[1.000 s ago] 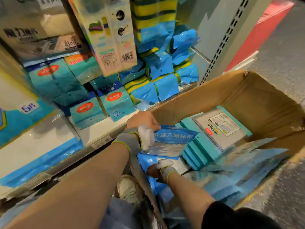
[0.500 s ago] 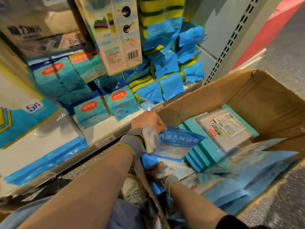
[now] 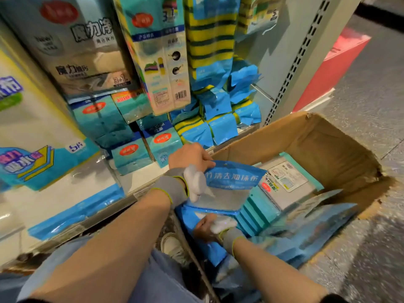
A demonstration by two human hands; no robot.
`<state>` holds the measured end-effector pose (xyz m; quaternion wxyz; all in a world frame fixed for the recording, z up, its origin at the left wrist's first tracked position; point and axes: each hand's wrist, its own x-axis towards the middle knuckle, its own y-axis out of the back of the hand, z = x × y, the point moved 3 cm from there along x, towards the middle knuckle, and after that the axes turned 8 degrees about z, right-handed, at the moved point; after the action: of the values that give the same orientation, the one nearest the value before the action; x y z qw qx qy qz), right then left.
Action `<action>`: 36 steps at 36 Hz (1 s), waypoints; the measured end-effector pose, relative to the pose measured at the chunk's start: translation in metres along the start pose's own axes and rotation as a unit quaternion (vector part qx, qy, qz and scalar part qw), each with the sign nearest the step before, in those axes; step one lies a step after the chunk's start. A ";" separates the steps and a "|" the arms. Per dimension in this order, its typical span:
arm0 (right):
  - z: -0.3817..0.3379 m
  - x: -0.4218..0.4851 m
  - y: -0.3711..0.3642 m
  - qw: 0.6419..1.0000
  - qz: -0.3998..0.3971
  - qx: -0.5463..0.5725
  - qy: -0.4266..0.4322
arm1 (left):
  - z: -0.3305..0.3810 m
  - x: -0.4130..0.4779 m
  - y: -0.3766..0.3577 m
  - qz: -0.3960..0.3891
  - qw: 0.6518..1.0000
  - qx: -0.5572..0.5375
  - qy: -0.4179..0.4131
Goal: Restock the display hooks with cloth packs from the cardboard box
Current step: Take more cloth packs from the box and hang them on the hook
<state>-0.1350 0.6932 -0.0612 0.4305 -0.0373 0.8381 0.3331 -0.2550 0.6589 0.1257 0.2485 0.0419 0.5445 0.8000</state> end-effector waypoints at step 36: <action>-0.343 -0.322 0.260 0.804 0.378 -0.211 0.408 | -0.070 -0.169 0.391 0.454 0.867 -0.186 0.095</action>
<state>-0.2629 0.6199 0.4551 -0.1299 0.0602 0.7929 0.5923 -0.2687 0.4135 0.4804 -0.1913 0.1614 0.3279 0.9110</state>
